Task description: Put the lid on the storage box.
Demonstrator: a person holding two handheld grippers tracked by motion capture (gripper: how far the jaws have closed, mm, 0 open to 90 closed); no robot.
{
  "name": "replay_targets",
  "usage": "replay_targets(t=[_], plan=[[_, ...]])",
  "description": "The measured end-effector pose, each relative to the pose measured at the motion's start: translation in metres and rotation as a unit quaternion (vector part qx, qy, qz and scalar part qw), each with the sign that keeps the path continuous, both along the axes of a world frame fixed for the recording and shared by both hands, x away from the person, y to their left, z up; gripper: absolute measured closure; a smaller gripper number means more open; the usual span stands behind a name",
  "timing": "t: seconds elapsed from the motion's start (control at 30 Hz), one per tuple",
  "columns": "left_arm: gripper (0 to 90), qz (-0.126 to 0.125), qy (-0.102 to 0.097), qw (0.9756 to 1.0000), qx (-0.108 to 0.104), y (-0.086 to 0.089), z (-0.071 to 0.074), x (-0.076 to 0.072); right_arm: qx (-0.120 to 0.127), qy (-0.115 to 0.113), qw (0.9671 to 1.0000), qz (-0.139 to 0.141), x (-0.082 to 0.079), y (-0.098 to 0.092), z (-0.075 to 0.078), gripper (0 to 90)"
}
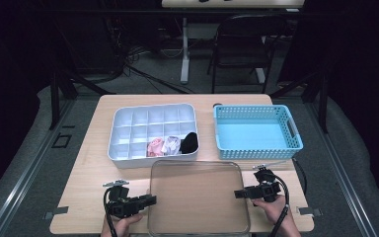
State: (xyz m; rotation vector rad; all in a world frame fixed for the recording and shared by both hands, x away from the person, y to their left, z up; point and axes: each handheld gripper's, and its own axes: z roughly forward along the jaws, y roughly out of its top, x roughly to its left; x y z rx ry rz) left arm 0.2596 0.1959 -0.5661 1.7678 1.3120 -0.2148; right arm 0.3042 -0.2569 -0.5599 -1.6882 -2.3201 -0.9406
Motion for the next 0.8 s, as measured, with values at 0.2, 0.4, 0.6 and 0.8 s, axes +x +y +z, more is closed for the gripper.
replay_targets(t=[0.2, 0.4, 0.6, 0.8], plan=[[65.2, -0.004, -0.011, 0.9999, 0.013, 0.001, 0.002, -0.001, 0.012, 0.004, 0.9999, -0.008, 0.004, -0.002, -0.001, 47.2], [65.3, -0.002, -0.013, 0.9998, 0.016, 0.006, 0.004, 0.000, 0.028, -0.005, 0.9995, -0.010, 0.004, -0.003, 0.002, 52.8], [65.5, -0.002, -0.003, 1.0000, 0.009, 0.009, 0.004, -0.001, 0.042, -0.009, 0.9990, -0.011, 0.003, -0.005, 0.004, 57.5], [64.5, 0.000, -0.014, 0.9997, 0.019, 0.010, 0.009, -0.006, 0.042, -0.027, 0.9988, -0.004, -0.001, -0.004, 0.009, 60.0]])
